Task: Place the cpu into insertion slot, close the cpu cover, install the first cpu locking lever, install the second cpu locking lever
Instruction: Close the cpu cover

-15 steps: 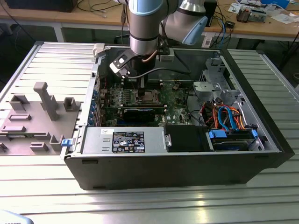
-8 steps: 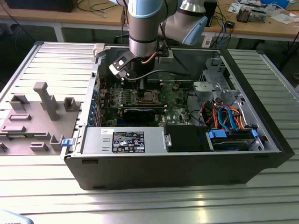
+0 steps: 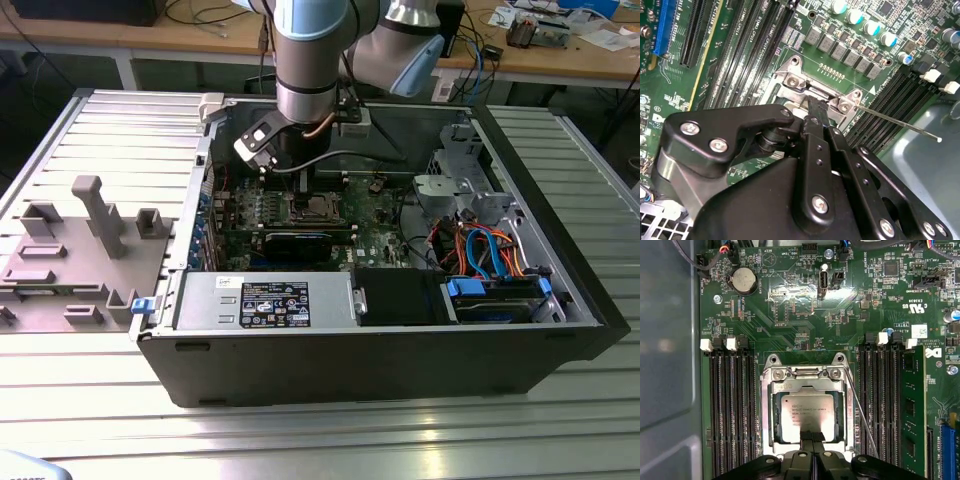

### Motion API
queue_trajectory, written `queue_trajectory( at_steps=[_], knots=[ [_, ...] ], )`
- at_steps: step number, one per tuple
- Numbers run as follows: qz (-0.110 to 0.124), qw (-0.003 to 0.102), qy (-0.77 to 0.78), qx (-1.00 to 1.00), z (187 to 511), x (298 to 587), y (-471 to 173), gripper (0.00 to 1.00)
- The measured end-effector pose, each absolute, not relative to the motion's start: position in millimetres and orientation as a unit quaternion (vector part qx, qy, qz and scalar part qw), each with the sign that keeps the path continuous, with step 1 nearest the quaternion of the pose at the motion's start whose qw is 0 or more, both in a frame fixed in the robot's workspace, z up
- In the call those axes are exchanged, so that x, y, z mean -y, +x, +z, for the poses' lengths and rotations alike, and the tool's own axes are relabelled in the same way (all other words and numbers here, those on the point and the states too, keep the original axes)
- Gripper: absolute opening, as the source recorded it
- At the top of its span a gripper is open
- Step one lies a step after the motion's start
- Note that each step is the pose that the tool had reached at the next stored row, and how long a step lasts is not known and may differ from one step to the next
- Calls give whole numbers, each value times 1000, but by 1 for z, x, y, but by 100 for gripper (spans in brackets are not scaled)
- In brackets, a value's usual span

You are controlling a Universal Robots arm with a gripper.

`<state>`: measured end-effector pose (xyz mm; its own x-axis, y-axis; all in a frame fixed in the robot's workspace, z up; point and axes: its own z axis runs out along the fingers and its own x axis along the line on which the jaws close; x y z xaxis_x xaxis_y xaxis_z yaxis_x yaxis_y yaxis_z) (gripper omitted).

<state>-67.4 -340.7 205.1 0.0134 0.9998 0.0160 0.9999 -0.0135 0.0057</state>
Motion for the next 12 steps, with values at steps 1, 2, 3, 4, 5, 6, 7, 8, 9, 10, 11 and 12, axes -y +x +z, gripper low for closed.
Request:
queue_trajectory(
  at_steps=[1, 2, 3, 4, 5, 6, 7, 8, 9, 10, 11, 12],
  knots=[
    [-8, 4, -712, 702, 205, 341, -67, 11],
    [-8, 4, -712, 702, 205, 341, -67, 11],
    [-8, 4, -712, 703, 205, 341, -64, 11],
    [-8, 4, -712, 703, 206, 341, -61, 11],
    [-7, 5, -712, 702, 206, 341, -59, 11],
    [-6, 6, -712, 703, 206, 341, -55, 11],
    [-5, 6, -712, 703, 207, 341, -53, 11],
    [-5, 7, -712, 703, 208, 341, -51, 11],
    [-4, 8, -712, 703, 209, 341, -49, 11],
    [-3, 8, -712, 702, 211, 341, -47, 11],
    [-3, 9, -712, 702, 213, 341, -46, 11],
    [-2, 10, -712, 702, 217, 341, -45, 11]
  ],
)
